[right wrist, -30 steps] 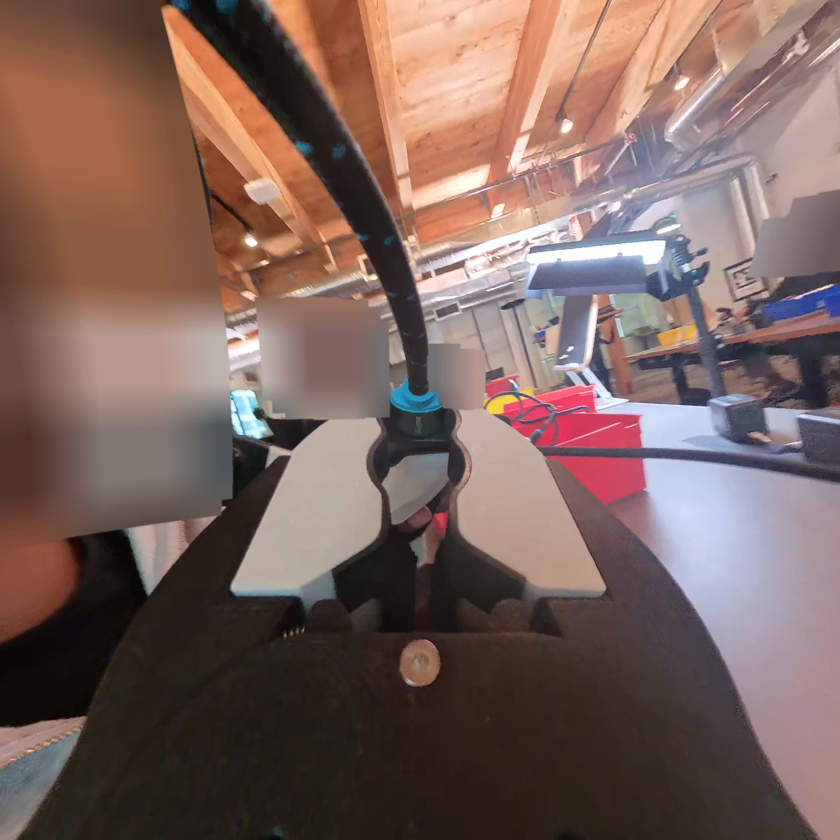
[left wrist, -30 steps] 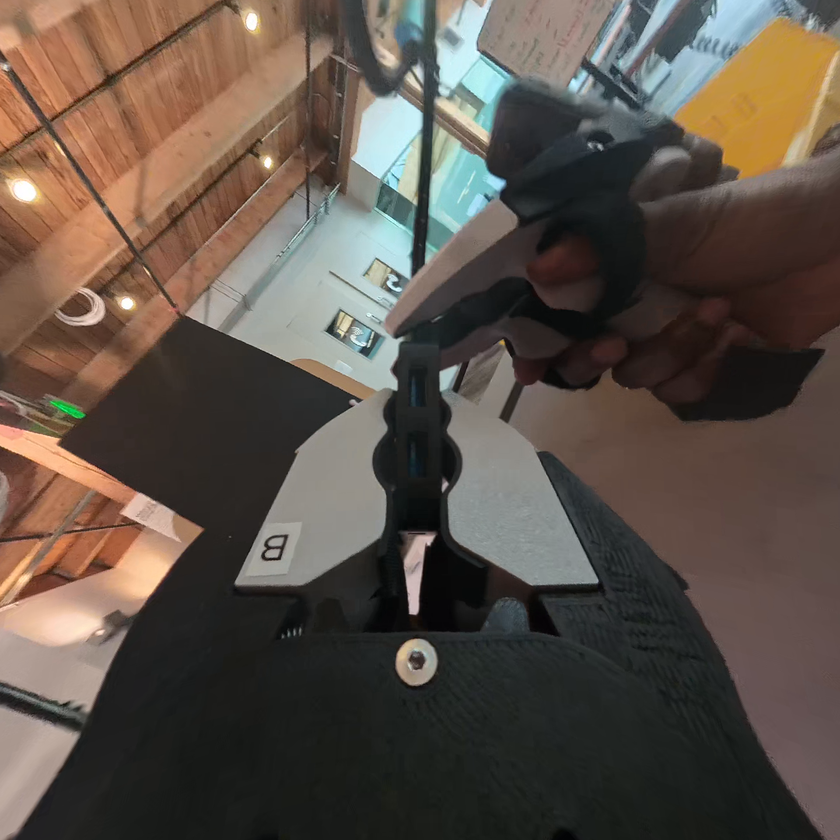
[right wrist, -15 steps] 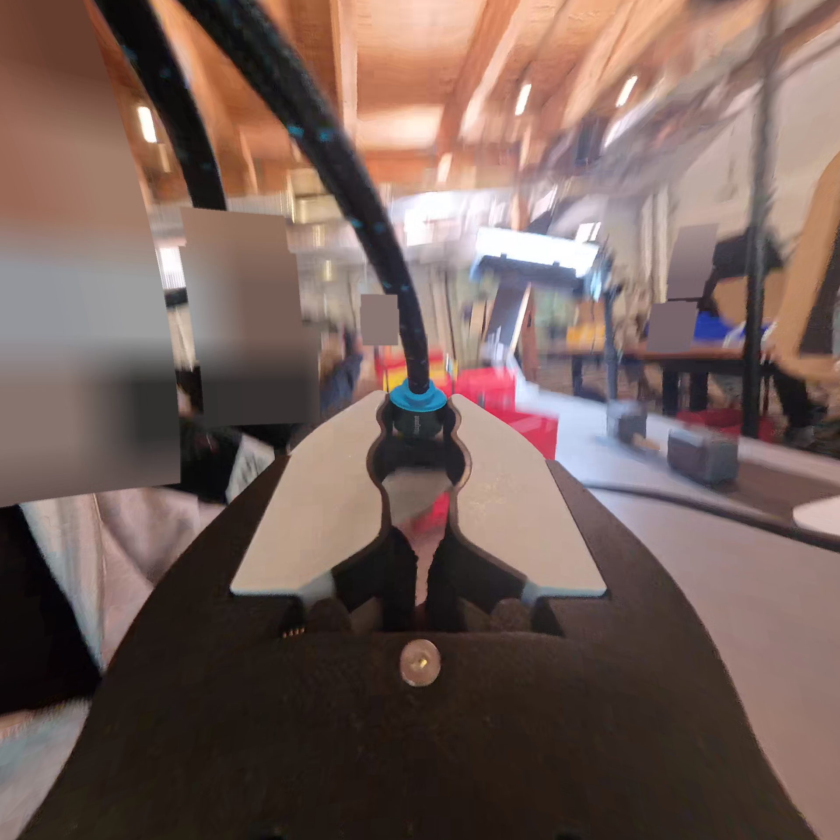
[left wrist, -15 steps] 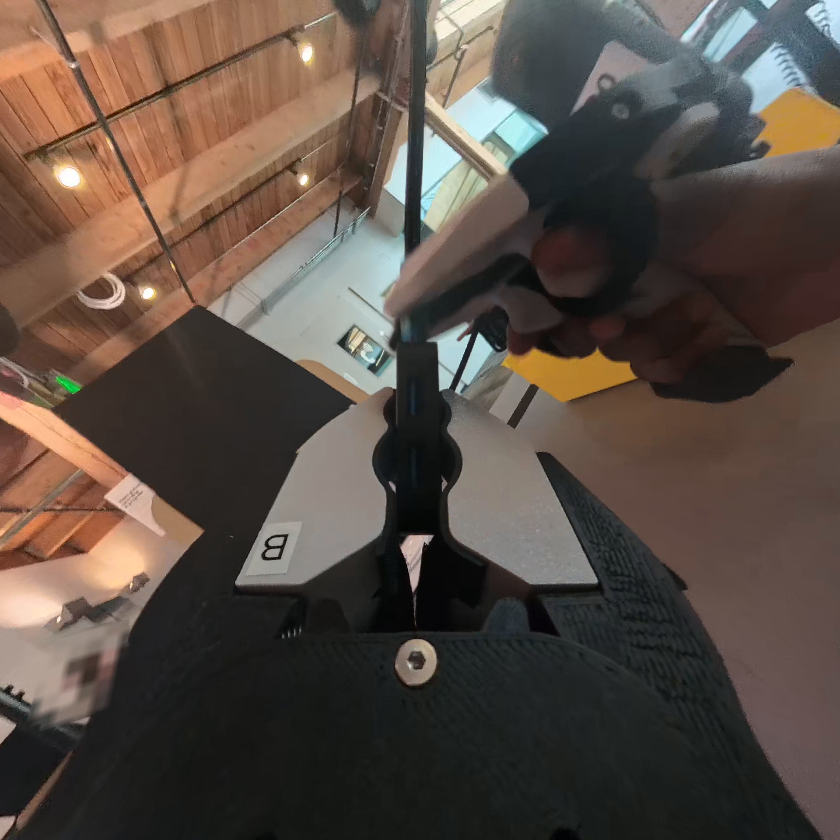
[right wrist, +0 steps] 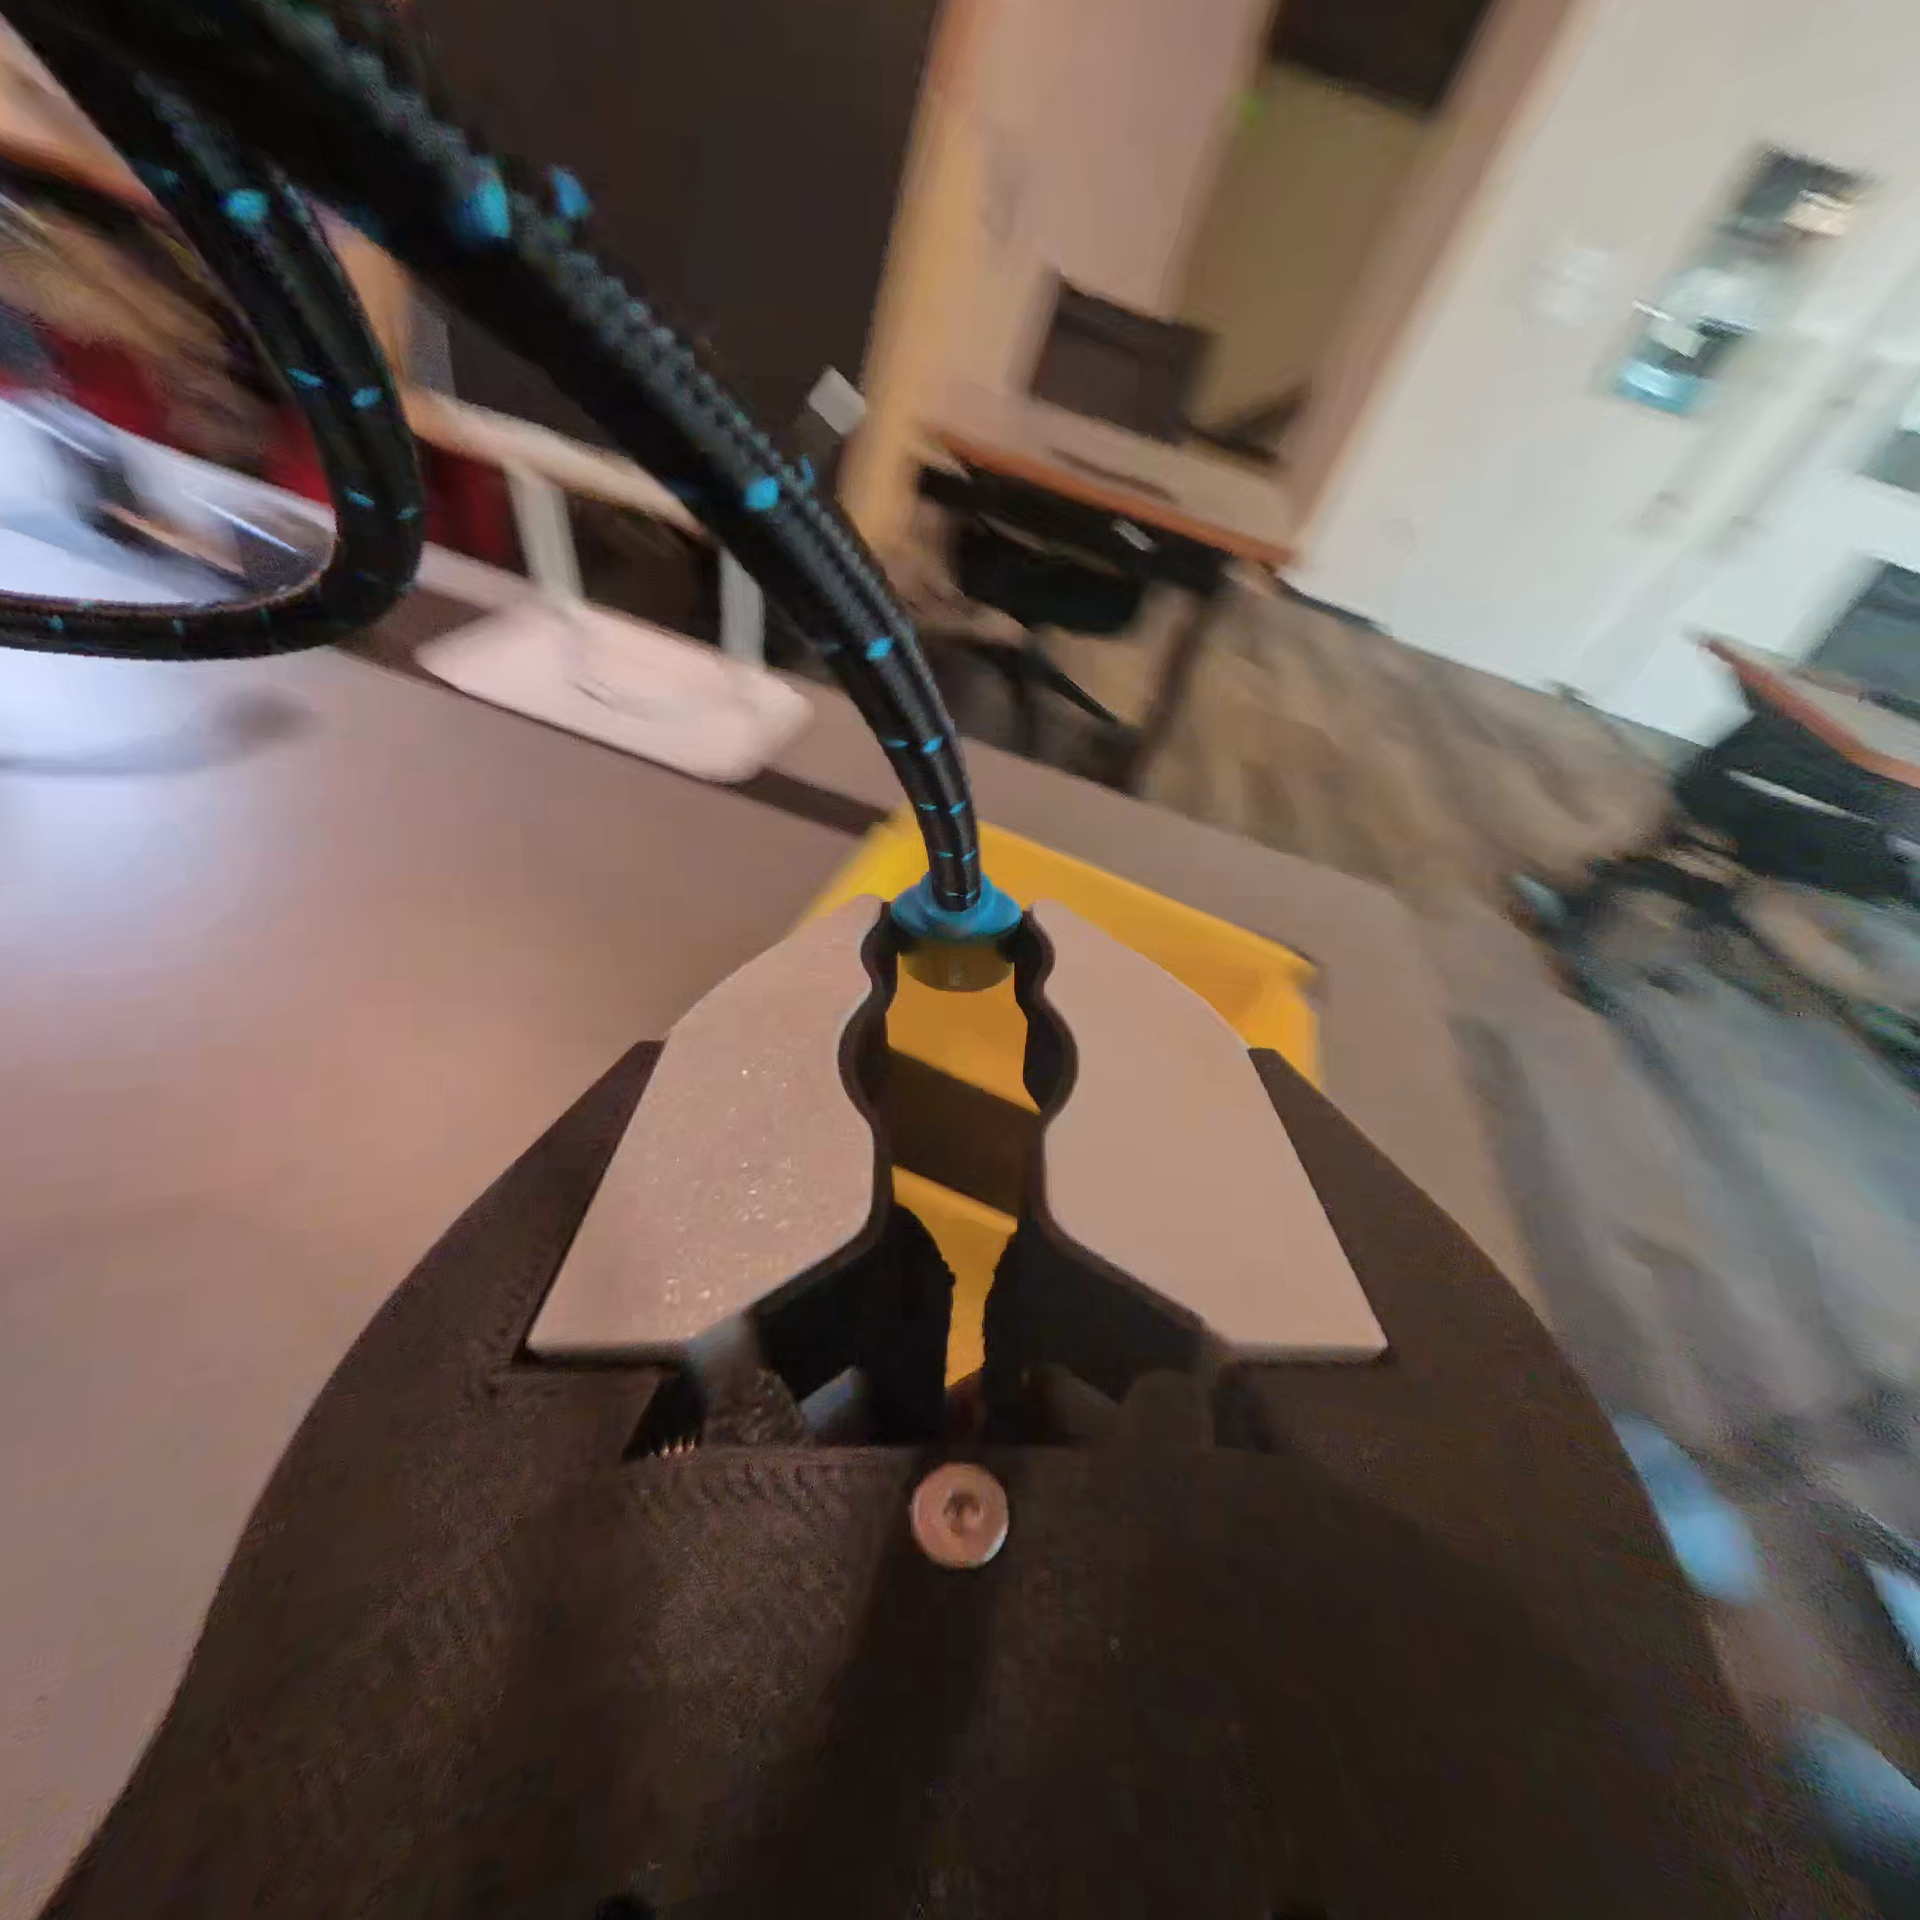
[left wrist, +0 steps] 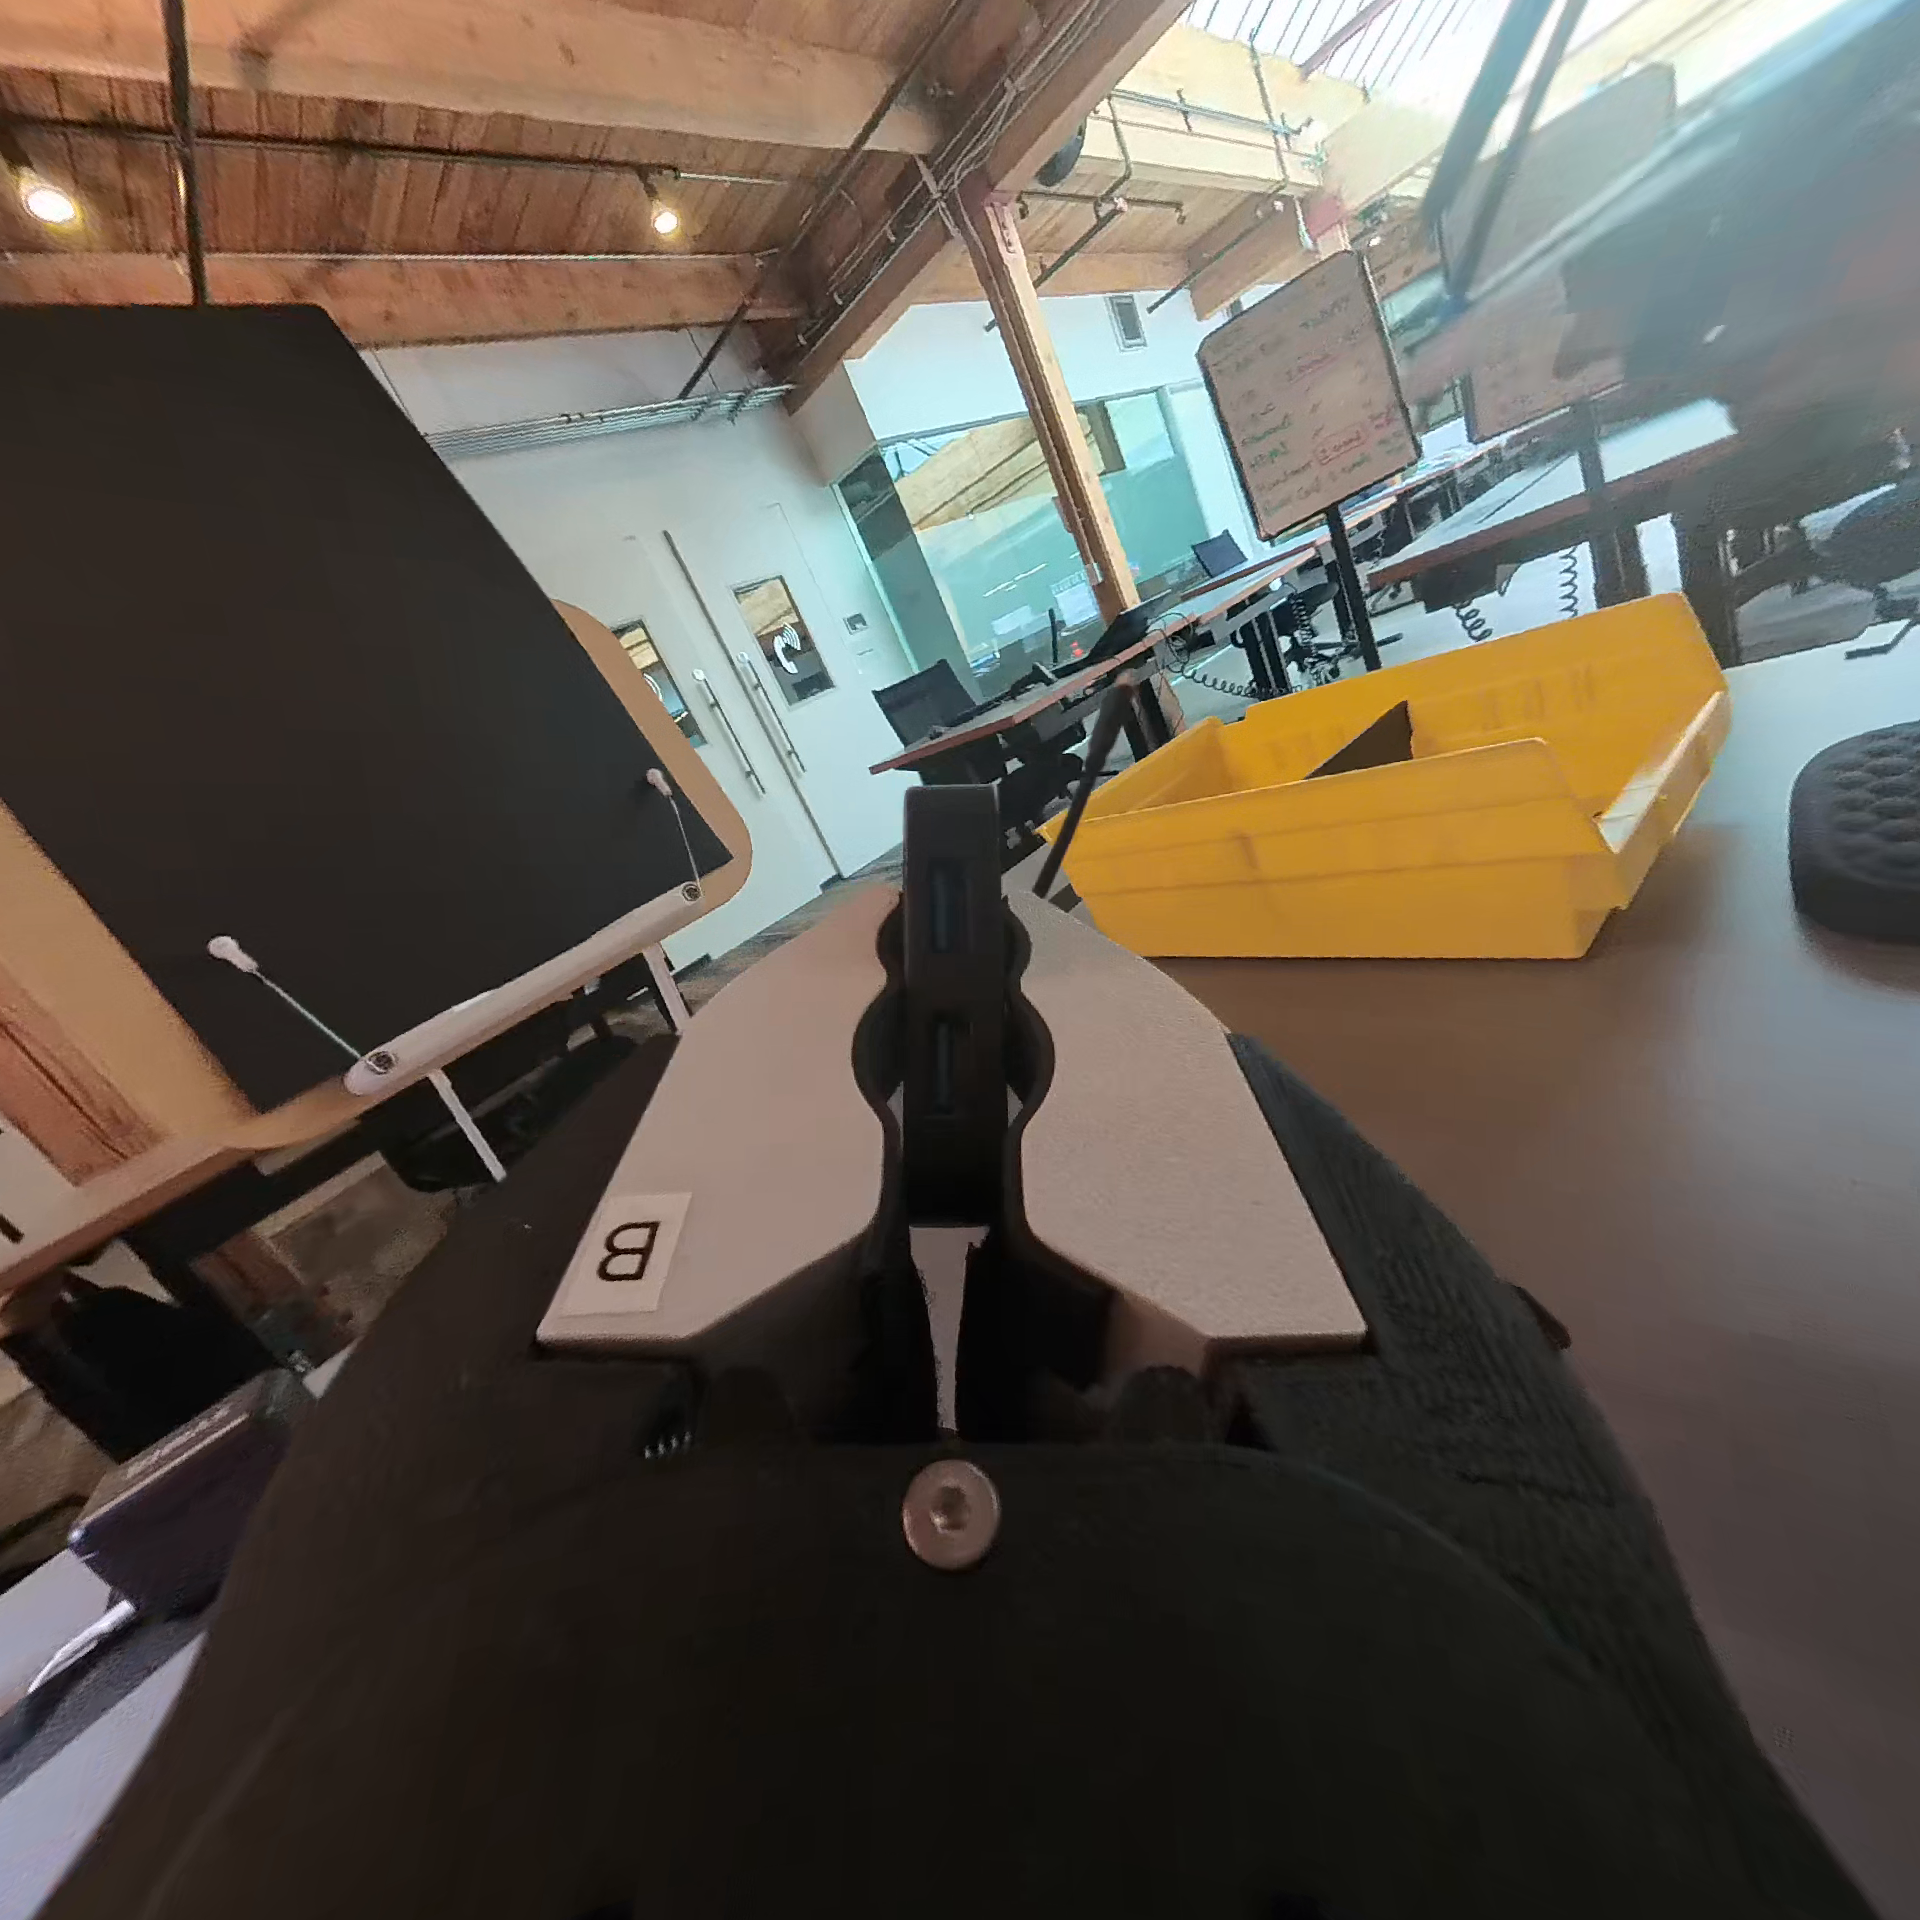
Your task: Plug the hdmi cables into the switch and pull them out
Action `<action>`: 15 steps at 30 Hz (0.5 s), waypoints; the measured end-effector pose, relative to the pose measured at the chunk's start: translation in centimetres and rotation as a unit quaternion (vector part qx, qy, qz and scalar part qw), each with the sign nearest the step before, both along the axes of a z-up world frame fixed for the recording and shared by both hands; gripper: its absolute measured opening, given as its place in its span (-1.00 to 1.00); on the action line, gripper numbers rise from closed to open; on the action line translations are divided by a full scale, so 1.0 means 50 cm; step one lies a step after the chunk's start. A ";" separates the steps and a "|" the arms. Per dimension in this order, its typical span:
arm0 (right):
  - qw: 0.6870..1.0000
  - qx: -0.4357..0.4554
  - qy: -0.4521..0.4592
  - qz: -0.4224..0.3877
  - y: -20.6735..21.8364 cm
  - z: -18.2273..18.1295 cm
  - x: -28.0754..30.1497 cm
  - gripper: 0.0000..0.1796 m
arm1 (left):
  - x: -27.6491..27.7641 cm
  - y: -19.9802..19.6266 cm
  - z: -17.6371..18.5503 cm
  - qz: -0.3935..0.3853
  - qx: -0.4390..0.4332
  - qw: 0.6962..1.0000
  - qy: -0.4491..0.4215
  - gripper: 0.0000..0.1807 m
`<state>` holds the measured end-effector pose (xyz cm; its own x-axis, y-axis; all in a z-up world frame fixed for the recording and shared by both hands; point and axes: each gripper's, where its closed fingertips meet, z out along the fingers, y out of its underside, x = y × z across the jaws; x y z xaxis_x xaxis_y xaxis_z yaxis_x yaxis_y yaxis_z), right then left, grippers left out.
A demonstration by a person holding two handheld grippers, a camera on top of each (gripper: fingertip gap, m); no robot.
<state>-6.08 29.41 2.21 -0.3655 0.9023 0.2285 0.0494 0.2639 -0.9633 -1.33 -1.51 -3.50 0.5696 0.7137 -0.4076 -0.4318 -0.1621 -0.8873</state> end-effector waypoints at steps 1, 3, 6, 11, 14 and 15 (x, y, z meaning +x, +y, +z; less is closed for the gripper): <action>0.997 0.040 -0.017 -0.058 0.050 -0.018 -0.002 -0.76 | 0.000 0.000 0.000 -0.002 0.001 1.000 -0.001 -0.86; 0.978 0.122 -0.048 -0.162 0.142 -0.047 0.004 -0.76 | 0.002 0.002 0.001 -0.005 0.004 1.000 -0.002 -0.85; 0.940 0.221 -0.098 -0.240 0.224 -0.083 0.018 -0.76 | 0.004 0.007 -0.004 -0.015 0.004 1.000 -0.012 -0.86; 0.890 0.329 -0.189 -0.253 0.265 -0.140 0.028 -0.75 | 0.001 0.010 -0.011 -0.018 0.001 1.000 -0.018 -0.86; 0.851 0.401 -0.239 -0.240 0.268 -0.169 0.021 -0.75 | 0.001 0.011 -0.013 -0.020 -0.001 1.000 -0.020 -0.86; 0.840 0.422 -0.254 -0.229 0.267 -0.179 0.015 -0.76 | 0.001 0.012 -0.013 -0.020 -0.001 1.000 -0.020 -0.86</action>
<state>-5.33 42.75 -6.75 -0.2673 0.5694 0.7774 0.6797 0.6832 -0.2668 -1.26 -0.92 -4.18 0.6137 0.6887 -0.3862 -0.4026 -0.1478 -0.9034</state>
